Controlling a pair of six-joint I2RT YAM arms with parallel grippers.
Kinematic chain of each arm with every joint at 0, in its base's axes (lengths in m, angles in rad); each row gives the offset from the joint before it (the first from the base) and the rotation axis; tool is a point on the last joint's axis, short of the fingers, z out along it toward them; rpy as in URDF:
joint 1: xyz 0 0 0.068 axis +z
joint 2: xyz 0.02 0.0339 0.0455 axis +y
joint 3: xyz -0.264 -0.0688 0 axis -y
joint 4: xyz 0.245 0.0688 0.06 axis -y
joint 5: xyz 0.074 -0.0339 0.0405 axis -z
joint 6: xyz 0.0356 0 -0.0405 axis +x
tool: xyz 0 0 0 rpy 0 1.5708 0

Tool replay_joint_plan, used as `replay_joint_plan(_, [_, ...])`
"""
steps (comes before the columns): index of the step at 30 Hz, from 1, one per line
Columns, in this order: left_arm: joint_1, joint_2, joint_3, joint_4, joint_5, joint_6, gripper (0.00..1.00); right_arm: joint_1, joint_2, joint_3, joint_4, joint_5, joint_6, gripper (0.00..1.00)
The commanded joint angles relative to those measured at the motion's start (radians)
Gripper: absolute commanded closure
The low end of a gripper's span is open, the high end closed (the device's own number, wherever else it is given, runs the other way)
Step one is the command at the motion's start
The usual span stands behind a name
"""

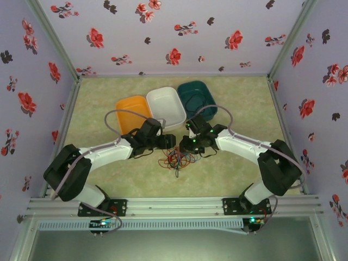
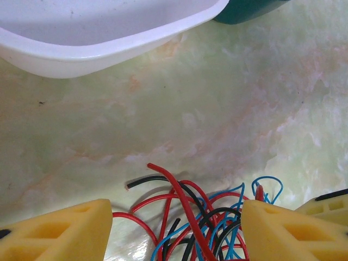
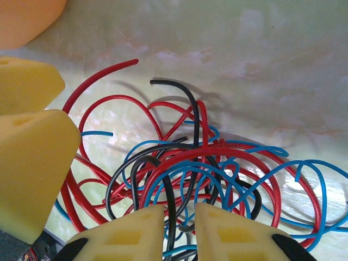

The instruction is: Untangle the cables

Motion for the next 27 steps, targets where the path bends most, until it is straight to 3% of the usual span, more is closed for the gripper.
replay_joint_plan(1, [-0.006, 0.012, -0.017, 0.024, 0.009, -0.007, 0.37, 0.010, 0.018, -0.010, 0.022, -0.022, 0.016, 0.77])
replay_joint_plan(4, [-0.006, 0.016, -0.017, 0.025, 0.010, -0.007, 0.39, 0.010, 0.024, -0.007, 0.028, -0.022, 0.015, 0.80])
replay_joint_plan(9, [-0.007, 0.031, -0.019, 0.027, 0.009, -0.007, 0.45, 0.009, 0.015, 0.009, 0.015, -0.007, 0.004, 0.92])
replay_joint_plan(15, [-0.007, 0.048, -0.013, 0.012, 0.009, -0.005, 0.62, 0.005, -0.047, 0.059, -0.115, 0.089, -0.058, 0.99])
replay_joint_plan(27, [-0.006, 0.061, -0.005, -0.032, -0.006, -0.002, 0.94, -0.043, -0.188, 0.103, -0.192, 0.165, -0.103, 1.00])
